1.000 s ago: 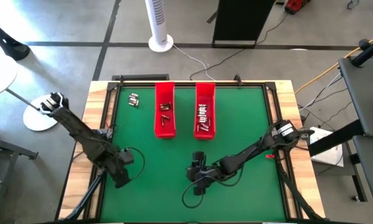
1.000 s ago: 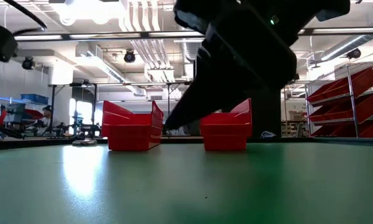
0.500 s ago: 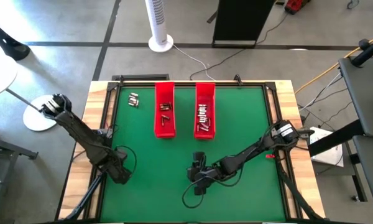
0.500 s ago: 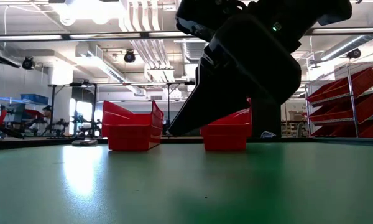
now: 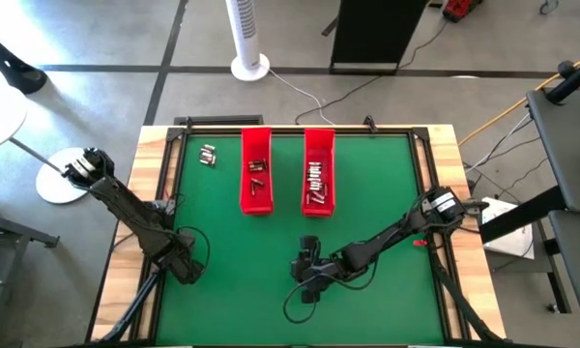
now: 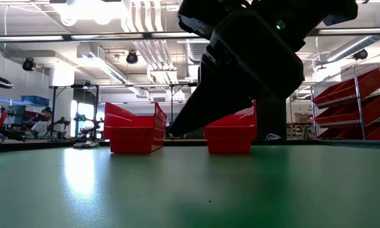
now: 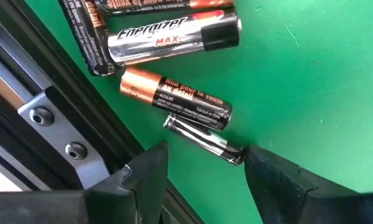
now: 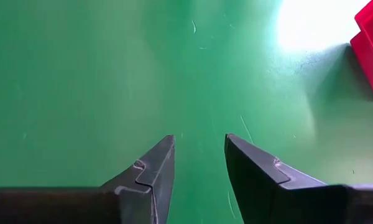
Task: Sort batteries
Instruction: Put the silver battery into the right red bin
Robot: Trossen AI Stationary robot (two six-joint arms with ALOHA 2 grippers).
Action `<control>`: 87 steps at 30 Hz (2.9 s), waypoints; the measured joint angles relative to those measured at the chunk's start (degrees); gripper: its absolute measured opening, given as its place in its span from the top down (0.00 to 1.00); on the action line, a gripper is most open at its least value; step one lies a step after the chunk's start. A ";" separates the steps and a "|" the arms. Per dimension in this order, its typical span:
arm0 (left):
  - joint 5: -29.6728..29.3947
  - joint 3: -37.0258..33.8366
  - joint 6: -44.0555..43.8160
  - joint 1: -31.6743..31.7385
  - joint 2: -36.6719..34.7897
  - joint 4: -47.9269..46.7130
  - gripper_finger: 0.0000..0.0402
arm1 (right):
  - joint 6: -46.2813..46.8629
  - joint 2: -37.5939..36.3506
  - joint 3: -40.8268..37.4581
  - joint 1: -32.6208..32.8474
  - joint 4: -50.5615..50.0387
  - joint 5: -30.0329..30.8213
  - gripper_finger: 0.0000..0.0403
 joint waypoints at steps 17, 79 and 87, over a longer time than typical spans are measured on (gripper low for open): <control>-4.12 -0.37 -0.31 0.02 -1.51 -0.25 0.56 | 0.00 0.00 0.00 0.00 0.39 -0.04 0.72; -13.49 11.82 14.89 -2.13 3.93 9.35 0.71 | 0.85 0.00 -0.02 0.15 -0.13 -0.09 0.71; -10.52 22.73 23.40 -11.13 11.50 -11.19 0.71 | 0.83 0.00 -0.02 0.17 -0.26 -0.09 0.67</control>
